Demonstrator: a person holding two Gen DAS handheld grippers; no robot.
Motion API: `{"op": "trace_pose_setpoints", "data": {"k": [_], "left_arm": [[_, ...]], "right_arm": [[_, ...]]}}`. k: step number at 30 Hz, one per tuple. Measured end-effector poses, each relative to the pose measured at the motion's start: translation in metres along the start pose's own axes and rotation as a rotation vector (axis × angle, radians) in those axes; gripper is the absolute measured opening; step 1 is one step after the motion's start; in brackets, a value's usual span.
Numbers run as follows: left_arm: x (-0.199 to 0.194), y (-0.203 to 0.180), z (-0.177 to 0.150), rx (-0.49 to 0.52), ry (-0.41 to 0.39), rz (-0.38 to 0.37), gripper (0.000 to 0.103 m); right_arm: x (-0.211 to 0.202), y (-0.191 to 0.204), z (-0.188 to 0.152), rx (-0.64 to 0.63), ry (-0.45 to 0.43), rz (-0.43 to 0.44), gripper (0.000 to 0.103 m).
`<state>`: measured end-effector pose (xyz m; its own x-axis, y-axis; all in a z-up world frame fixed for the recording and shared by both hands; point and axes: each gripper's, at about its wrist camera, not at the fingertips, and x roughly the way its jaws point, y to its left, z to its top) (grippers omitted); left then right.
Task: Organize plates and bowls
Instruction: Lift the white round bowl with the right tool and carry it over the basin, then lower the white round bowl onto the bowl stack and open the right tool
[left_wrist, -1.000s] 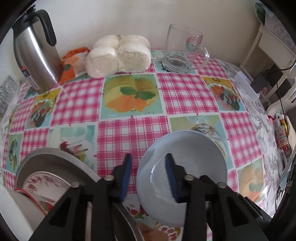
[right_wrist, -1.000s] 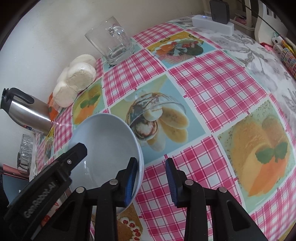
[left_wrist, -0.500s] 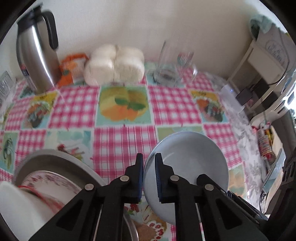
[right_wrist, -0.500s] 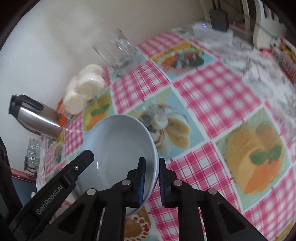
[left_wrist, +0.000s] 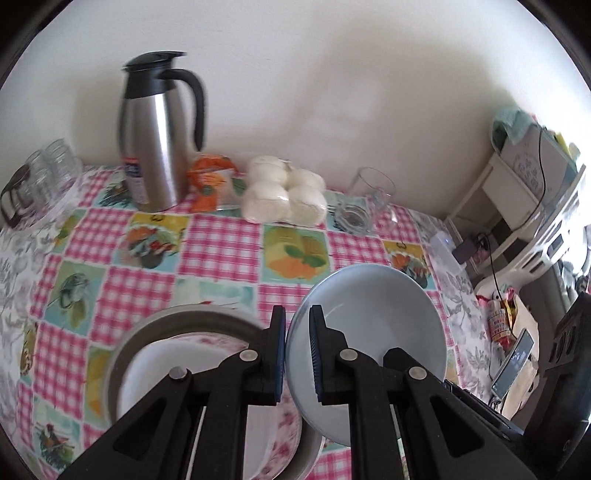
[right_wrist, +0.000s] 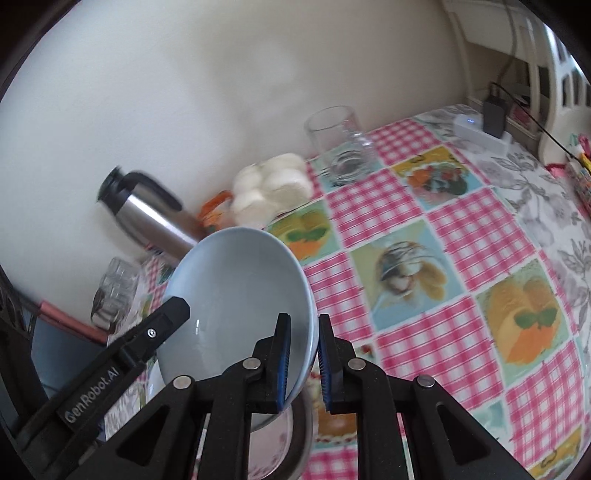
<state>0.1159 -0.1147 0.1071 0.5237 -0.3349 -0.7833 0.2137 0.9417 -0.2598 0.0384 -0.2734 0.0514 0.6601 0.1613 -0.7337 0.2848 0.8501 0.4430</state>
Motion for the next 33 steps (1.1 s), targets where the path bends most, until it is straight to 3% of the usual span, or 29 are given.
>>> {"op": "trace_pose_setpoints", "data": {"k": [13, 19, 30, 33], "left_arm": [[-0.03, 0.079, -0.025, -0.15, 0.02, 0.041, 0.013], [-0.031, 0.095, -0.032, -0.176, 0.037, 0.056, 0.013], [-0.021, 0.105, -0.045, -0.207, 0.088, 0.05, 0.013], [-0.026, 0.106, -0.047, -0.219, 0.072, 0.035, 0.013]], "right_arm": [[0.013, 0.069, -0.039, -0.124, 0.061, 0.026, 0.018], [0.026, 0.085, -0.054, -0.158, 0.112, 0.012, 0.018], [0.023, 0.097, -0.064, -0.255, 0.088, -0.076, 0.021], [0.022, 0.096, -0.065, -0.261, 0.087, -0.069, 0.028]]}}
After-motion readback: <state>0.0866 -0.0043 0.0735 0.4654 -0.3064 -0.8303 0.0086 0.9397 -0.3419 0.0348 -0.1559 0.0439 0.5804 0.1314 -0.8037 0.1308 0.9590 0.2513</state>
